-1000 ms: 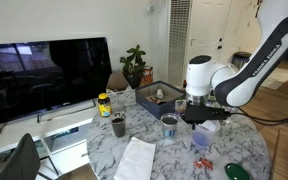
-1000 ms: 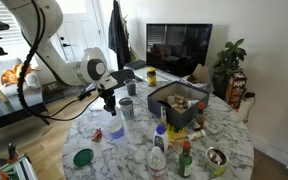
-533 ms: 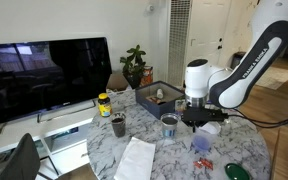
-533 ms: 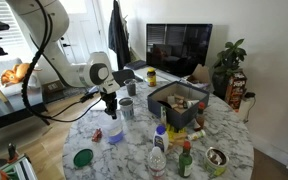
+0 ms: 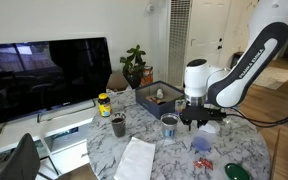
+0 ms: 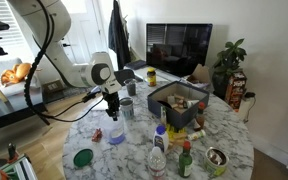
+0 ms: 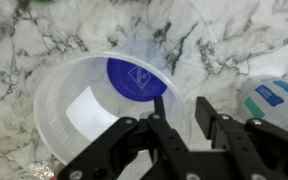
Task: Pick up the clear cup and pour all its contents on the table, pick up the silver cup and put it in the clear cup
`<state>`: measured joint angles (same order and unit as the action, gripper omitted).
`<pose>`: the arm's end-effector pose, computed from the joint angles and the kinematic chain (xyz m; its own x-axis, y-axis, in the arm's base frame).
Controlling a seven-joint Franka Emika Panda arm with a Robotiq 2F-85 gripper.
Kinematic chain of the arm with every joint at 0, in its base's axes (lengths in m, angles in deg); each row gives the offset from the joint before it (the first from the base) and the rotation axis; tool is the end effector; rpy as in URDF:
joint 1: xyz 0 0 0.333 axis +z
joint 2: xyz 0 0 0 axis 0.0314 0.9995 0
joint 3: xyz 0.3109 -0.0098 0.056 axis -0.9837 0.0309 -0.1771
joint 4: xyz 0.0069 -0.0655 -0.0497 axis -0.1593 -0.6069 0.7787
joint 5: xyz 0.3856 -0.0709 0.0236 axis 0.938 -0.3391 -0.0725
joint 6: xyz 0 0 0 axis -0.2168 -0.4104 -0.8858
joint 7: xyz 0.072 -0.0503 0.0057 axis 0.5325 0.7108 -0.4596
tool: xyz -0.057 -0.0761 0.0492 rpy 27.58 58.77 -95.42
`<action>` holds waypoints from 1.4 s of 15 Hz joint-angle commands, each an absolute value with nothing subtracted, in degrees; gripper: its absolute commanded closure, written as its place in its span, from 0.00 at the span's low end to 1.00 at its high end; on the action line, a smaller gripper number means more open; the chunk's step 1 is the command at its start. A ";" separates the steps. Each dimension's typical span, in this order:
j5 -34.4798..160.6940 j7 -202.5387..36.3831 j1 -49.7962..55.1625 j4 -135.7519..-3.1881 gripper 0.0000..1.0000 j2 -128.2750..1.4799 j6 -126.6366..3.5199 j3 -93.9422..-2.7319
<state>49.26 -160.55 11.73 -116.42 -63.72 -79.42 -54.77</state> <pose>0.4688 0.1125 0.1866 0.5791 -0.8094 0.0980 -0.8152 -0.5735 0.0801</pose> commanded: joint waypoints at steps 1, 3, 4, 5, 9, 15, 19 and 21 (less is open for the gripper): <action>47.83 -161.06 14.15 -118.16 0.28 -67.20 -80.54 -52.37; 45.41 -161.79 14.70 -118.55 0.13 -69.15 -80.61 -51.49; 44.69 -161.71 14.73 -118.60 0.07 -70.02 -80.57 -51.39; 43.83 -161.75 14.68 -118.77 0.01 -70.89 -80.73 -51.37; 42.67 -163.44 13.82 -118.03 0.00 -72.89 -82.99 -52.13; 42.52 -164.22 14.10 -115.04 0.00 -67.32 -88.10 -52.27; 43.77 -163.30 13.83 -114.16 0.00 -64.10 -90.05 -52.58; 44.02 -163.22 13.77 -113.63 0.09 -62.66 -90.93 -52.67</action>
<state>43.95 -162.39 13.60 -114.86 -65.66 -88.60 -52.68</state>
